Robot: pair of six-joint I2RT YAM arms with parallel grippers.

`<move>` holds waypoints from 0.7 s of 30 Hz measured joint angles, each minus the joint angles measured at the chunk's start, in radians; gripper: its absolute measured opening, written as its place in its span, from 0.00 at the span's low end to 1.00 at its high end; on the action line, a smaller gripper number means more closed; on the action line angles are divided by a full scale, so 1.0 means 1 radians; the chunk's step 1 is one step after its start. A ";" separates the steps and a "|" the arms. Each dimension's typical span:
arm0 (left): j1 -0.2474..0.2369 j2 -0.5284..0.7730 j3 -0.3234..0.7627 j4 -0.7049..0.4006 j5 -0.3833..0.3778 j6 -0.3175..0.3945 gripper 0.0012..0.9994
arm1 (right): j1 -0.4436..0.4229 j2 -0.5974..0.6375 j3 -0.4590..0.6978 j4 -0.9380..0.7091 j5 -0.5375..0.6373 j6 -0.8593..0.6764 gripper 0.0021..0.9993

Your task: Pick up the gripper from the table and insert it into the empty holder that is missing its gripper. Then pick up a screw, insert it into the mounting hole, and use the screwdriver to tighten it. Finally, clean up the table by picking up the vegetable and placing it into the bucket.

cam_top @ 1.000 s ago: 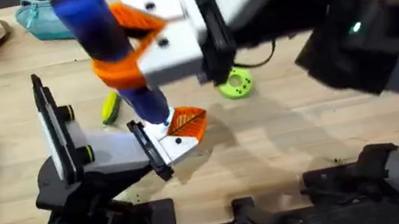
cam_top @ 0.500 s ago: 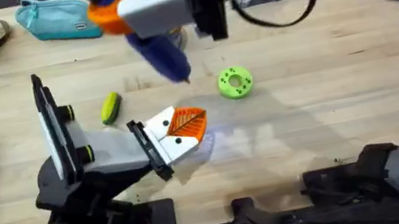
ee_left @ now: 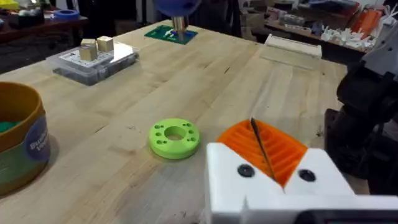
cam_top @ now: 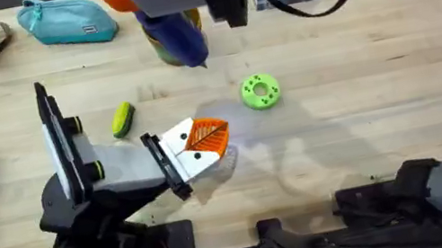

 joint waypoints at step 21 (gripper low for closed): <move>0.000 0.000 0.000 0.000 0.000 0.000 0.01 | 0.004 0.000 0.000 0.008 0.000 -0.002 0.04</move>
